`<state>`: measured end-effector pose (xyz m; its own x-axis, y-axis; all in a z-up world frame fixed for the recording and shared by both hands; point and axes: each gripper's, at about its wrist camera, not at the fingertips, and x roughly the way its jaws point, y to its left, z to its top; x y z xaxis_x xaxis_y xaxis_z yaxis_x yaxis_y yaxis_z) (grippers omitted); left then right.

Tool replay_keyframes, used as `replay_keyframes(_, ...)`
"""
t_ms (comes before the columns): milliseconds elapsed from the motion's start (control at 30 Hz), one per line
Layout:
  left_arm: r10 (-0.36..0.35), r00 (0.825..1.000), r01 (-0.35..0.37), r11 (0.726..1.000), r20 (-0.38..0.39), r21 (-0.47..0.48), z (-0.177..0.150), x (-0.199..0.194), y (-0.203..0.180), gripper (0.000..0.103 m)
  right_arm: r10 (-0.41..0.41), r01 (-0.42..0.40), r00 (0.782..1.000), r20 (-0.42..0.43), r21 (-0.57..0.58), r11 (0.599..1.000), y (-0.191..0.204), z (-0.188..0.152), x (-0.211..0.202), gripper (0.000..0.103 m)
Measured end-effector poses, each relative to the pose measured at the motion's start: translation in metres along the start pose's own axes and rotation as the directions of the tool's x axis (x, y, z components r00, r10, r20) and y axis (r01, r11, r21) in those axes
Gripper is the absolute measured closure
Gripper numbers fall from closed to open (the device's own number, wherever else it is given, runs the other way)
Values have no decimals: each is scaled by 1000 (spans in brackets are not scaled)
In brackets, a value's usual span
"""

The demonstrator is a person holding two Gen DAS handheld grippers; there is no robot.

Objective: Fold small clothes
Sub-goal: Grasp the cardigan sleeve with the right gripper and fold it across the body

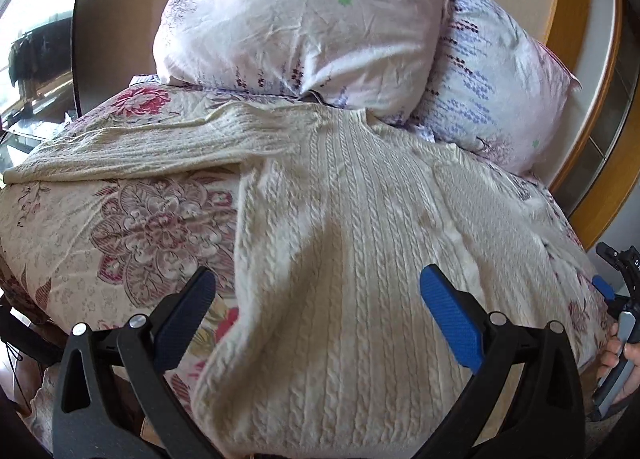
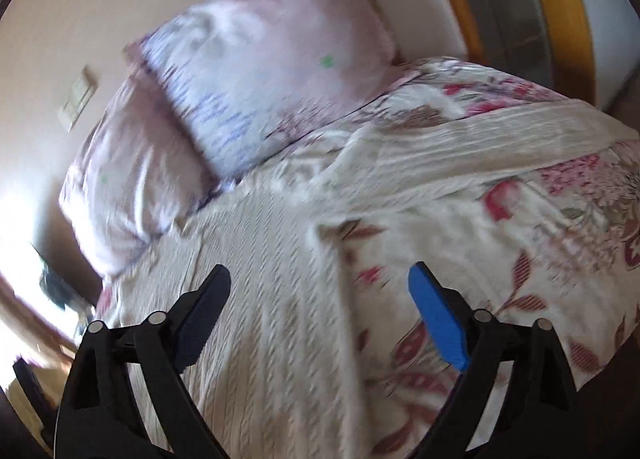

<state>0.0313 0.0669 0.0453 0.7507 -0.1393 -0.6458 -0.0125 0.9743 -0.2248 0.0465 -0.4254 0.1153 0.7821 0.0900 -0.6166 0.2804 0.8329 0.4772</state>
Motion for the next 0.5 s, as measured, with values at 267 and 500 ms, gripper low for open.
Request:
replay_keyframes(267, -67, 997, 71, 992, 35, -104, 36, 25, 49, 2, -13, 33, 999, -44, 503, 864, -115, 49, 41, 44)
replay_keyframes(500, -39, 996, 56, 974, 78, -220, 46, 29, 82, 2, -38, 28, 999, 5, 584, 812, -138, 53, 51, 60)
